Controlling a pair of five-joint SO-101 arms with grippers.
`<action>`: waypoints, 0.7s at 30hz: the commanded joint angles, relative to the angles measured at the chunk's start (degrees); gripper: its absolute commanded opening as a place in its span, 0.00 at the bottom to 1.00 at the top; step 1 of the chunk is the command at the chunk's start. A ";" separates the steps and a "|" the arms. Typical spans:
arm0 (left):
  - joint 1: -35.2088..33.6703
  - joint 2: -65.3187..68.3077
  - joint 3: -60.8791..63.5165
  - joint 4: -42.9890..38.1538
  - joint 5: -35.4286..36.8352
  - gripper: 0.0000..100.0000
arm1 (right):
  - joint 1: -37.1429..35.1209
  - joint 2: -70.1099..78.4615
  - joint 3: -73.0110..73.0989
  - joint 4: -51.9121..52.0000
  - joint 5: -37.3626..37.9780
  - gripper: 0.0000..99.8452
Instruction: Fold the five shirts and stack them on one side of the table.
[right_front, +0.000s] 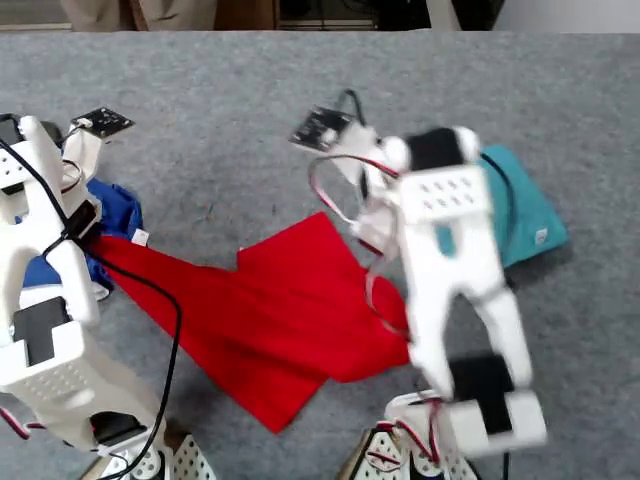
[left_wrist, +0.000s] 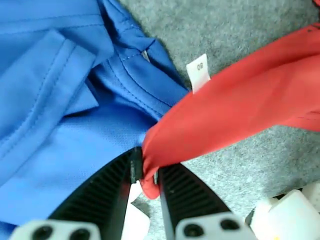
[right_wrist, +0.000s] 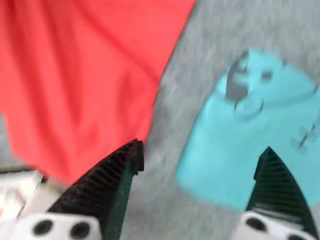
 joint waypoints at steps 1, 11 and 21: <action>0.53 -0.57 -0.79 1.23 1.76 0.02 | -3.56 14.99 -10.77 -2.90 -2.20 0.35; -0.53 -0.66 2.73 1.23 12.31 0.02 | -6.73 44.97 -44.53 3.43 -2.81 0.35; 0.09 -0.66 8.70 -11.96 31.47 0.02 | -6.55 53.67 -57.27 6.24 -2.73 0.10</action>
